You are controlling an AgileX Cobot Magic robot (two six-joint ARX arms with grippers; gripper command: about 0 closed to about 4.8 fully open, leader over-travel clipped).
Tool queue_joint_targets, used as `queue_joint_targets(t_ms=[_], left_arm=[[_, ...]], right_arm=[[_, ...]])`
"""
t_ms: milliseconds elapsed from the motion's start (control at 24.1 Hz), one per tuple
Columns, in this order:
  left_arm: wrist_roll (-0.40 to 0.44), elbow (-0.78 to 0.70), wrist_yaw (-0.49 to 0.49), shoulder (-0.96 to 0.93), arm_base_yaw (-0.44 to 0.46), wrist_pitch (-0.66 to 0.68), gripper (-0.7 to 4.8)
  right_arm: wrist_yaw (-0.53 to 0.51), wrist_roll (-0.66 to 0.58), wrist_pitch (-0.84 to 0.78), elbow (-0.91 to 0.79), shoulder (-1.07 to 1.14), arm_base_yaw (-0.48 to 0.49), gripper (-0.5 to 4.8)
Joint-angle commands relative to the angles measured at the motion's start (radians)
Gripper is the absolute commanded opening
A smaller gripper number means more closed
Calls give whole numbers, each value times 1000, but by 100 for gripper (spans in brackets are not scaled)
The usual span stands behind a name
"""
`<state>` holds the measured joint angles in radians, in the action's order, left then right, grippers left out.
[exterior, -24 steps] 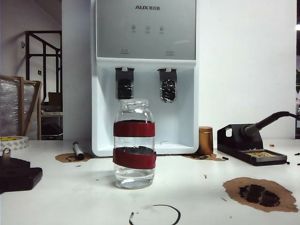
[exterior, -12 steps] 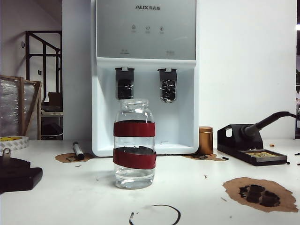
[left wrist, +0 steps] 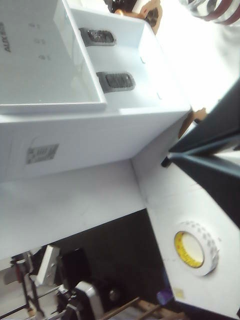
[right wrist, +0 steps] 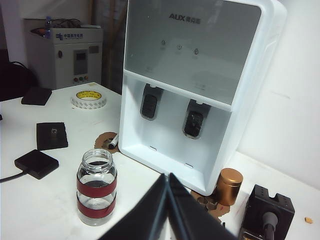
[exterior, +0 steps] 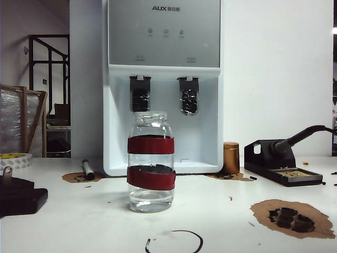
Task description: Pick up the water bottle with two loops of red belts, then reach the front water dispenser and gently press the gray-black baffle horizontally to get a little water.
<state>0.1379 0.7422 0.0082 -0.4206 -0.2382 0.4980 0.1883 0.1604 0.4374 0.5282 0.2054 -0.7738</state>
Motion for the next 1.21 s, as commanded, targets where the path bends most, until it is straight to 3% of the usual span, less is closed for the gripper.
queue_joint_targets(t_ms=[42,665,1205], left_arm=[[16,-21,-3,56,0,-29,-4],[-20,-111,-55,248,0,29,-4],[-34,-112,-102,253,0,93,-4]], right_arm=[[26,-10,-5,5,-34,0,-3],[7,-63,115,4,-152,0,-2],[29,-59,106,4,-154,0,-1]])
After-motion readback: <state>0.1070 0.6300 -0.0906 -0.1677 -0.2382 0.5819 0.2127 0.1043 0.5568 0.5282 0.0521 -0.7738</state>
